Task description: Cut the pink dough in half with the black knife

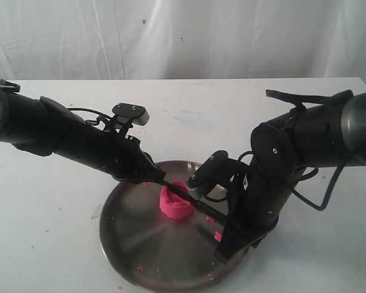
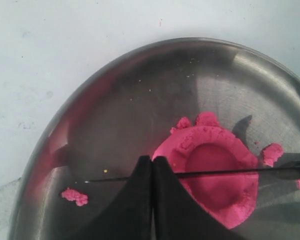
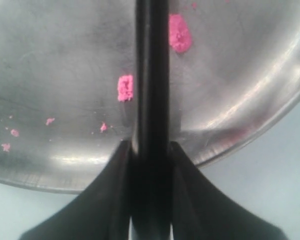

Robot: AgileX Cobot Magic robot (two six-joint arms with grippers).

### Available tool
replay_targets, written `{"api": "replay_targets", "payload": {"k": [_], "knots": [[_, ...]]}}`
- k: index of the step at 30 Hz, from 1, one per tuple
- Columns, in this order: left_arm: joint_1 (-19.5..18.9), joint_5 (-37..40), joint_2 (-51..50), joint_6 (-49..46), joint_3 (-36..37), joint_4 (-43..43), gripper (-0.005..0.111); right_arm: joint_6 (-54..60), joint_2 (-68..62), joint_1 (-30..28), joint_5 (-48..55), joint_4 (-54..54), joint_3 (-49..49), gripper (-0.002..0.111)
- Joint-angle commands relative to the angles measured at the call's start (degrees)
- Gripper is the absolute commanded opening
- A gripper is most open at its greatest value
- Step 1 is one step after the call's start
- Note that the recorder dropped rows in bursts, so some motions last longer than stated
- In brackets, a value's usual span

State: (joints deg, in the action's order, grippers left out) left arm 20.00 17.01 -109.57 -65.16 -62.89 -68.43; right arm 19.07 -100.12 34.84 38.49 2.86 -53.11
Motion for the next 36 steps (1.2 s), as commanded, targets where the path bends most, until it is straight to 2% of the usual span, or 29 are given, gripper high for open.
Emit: {"api": "replay_targets", "payload": {"k": [1,15,25,36], "knots": [[0.09,0.64,-1.02,-0.17,0.25,-0.08,0.000,0.20,-0.07,0.11,-0.32,0.11,-0.11,0.000],[0.09,0.50,0.89,-0.17,0.14,-0.08,0.000,0.20,-0.07,0.11,-0.32,0.11,-0.11,0.000],[0.09,-4.95,0.89,-0.17,0.14,-0.08,0.000,0.20,-0.07,0.11,-0.31,0.27,-0.11,0.000],[0.09,-2.63,0.04,-1.29,0.14,-0.87,0.000,0.20,-0.07,0.11,-0.53,2.66,-0.11,0.000]]}}
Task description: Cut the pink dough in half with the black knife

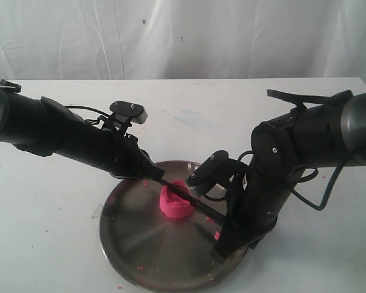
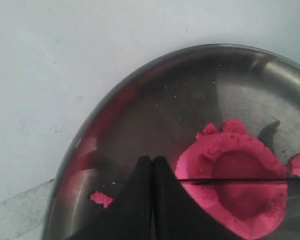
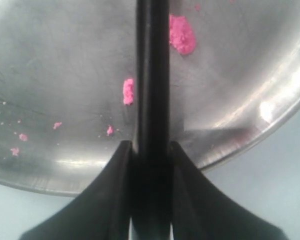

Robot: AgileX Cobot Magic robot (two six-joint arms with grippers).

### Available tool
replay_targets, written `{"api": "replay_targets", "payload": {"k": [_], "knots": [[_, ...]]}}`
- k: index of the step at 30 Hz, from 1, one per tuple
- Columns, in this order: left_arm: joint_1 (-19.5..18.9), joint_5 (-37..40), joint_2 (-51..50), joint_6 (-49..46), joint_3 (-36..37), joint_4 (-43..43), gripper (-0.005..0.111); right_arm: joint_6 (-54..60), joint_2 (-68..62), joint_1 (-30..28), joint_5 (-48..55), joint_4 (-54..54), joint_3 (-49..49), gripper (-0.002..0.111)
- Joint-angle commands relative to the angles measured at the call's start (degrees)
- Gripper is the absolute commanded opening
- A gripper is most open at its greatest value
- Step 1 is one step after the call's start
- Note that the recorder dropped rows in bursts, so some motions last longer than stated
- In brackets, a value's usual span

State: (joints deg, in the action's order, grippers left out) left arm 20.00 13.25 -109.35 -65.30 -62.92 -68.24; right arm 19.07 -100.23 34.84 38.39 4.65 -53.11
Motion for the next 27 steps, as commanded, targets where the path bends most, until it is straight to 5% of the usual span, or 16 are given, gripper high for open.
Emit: {"api": "replay_targets", "payload": {"k": [1,27], "knots": [[0.09,1.00,-0.68,-1.15,0.17,-1.06,0.000,0.20,0.03,0.11,-0.54,0.88,-0.11,0.000],[0.09,0.50,-4.04,-1.54,0.17,-0.84,0.000,0.20,0.03,0.11,-1.09,0.88,-0.11,0.000]]}}
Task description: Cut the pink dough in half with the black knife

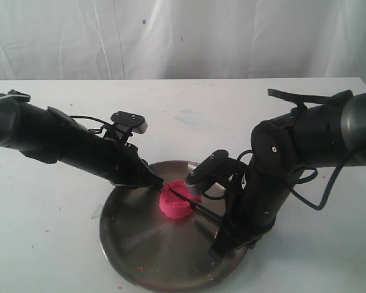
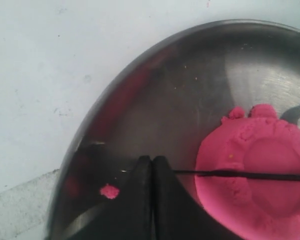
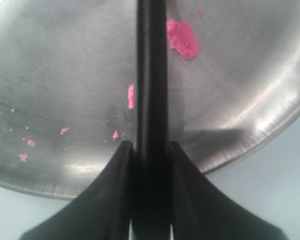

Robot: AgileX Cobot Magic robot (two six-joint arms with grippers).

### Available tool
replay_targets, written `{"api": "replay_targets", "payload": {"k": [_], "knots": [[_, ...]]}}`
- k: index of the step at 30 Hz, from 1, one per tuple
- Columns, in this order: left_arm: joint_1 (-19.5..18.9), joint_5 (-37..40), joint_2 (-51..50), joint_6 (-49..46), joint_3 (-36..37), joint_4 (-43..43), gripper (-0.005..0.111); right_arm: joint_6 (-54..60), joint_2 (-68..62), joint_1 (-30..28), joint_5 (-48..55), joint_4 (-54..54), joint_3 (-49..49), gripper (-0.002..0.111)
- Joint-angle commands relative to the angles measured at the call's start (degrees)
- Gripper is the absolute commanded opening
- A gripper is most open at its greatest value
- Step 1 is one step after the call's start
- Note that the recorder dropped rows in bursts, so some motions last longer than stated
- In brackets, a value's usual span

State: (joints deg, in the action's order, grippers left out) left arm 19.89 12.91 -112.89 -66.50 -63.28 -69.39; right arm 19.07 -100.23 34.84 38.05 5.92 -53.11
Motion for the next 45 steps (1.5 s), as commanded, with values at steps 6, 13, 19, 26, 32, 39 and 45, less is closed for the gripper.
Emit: {"api": "replay_targets", "payload": {"k": [6,13,19,26,32,39,45], "knots": [[0.19,0.84,-0.51,-0.35,0.53,0.30,0.000,0.20,0.03,0.11,-0.76,-0.39,-0.11,0.000],[0.19,0.84,-0.40,-0.35,0.53,0.30,0.000,0.31,0.03,0.11,-0.76,-0.15,-0.11,0.000],[0.19,0.74,1.99,-0.35,0.53,0.30,0.000,0.31,0.03,0.11,-0.76,-0.15,-0.11,0.000],[0.19,6.25,6.56,-0.35,0.53,0.04,0.000,0.31,0.03,0.11,-0.76,-0.15,-0.11,0.000],[0.19,4.39,4.46,-1.04,0.53,0.06,0.000,0.24,0.03,0.11,-0.91,0.06,-0.11,0.000],[0.19,0.70,4.35,-1.71,0.53,-0.44,0.000,0.24,0.03,0.11,-2.62,2.05,-0.11,0.000],[0.19,0.41,4.35,-1.85,0.53,-0.44,0.000,0.24,0.03,0.11,-2.62,2.05,-0.11,0.000]]}}
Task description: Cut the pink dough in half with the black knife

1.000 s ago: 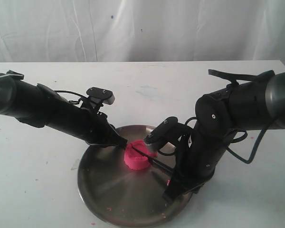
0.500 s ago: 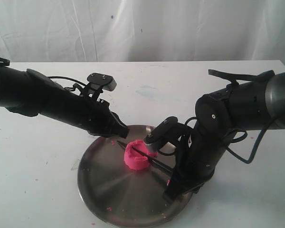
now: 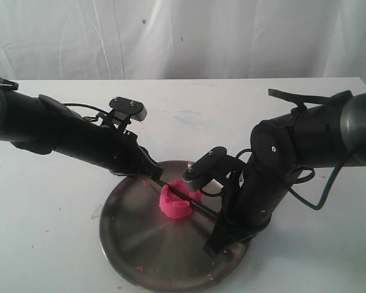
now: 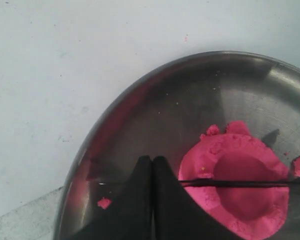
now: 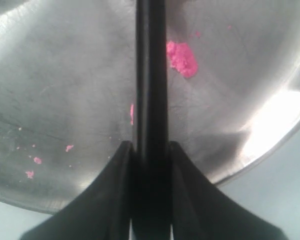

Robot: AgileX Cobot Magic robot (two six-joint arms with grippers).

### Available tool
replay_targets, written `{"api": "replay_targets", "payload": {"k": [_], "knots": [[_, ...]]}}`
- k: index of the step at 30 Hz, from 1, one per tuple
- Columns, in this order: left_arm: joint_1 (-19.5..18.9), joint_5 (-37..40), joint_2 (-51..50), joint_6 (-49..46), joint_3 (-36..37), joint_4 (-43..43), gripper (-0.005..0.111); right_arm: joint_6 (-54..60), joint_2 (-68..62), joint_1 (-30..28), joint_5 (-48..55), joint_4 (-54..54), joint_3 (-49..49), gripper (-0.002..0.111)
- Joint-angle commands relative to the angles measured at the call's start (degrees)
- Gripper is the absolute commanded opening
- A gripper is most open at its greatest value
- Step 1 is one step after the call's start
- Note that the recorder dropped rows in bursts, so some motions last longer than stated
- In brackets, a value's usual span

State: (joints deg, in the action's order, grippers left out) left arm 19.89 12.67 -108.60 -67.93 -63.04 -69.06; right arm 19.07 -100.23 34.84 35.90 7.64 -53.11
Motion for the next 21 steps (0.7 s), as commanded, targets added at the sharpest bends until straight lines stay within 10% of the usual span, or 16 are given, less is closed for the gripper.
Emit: {"api": "replay_targets", "payload": {"k": [1,21], "knots": [[0.19,0.64,0.06,-0.41,0.29,-0.76,0.000,0.24,0.03,0.11,-0.46,0.33,-0.11,0.000],[0.19,-0.67,-1.64,-5.76,0.21,-0.97,0.000,0.24,-1.30,0.11,0.50,0.43,-0.14,0.000]]}}
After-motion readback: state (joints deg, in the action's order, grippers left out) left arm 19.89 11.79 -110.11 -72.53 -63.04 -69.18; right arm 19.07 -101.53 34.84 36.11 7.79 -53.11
